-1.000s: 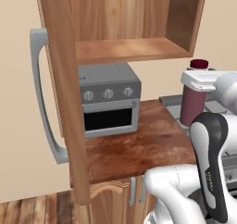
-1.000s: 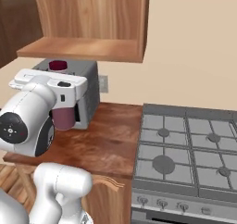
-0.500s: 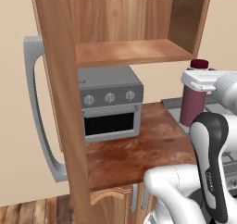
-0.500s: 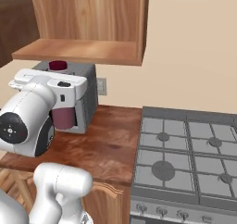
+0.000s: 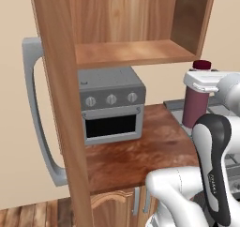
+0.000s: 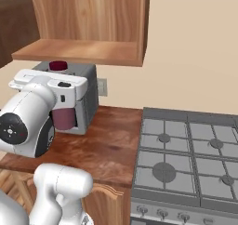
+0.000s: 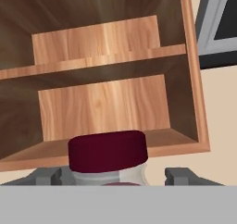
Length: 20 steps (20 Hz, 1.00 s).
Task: Pick the juice from the counter and place it in the open cabinet.
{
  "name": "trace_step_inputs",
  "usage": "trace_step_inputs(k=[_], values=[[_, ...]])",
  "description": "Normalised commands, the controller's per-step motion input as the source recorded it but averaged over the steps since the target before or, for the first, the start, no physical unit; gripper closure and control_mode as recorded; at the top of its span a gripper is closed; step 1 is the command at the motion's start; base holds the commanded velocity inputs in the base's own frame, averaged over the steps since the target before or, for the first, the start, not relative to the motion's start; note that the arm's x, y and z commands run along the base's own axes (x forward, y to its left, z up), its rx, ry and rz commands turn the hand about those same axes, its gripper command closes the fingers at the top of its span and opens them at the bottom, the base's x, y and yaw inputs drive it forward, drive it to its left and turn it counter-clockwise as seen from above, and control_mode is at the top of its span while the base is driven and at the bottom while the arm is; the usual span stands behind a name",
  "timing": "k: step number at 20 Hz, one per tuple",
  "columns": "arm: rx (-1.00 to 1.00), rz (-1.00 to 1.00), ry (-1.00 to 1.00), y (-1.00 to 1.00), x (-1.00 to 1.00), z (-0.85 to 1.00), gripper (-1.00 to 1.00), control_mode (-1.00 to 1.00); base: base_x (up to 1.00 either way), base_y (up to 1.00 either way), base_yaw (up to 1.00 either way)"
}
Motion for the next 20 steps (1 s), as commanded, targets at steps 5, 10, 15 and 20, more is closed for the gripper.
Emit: trace_step_inputs(k=[5,10,15,20], values=[[0.0,0.0,0.0,0.0,0.0,0.0,1.0,1.0,0.49,0.0,0.0],[0.0,-0.06,0.0,0.07,0.29,0.3,1.0,-1.0,0.0,0.0,0.0],[0.0,0.0,-0.01,0.0,0.0,0.4,1.0,-1.0,0.0,0.0,0.0],[0.0,0.0,-0.01,0.0,0.03,0.43,1.0,-1.0,0.0,0.0,0.0]])
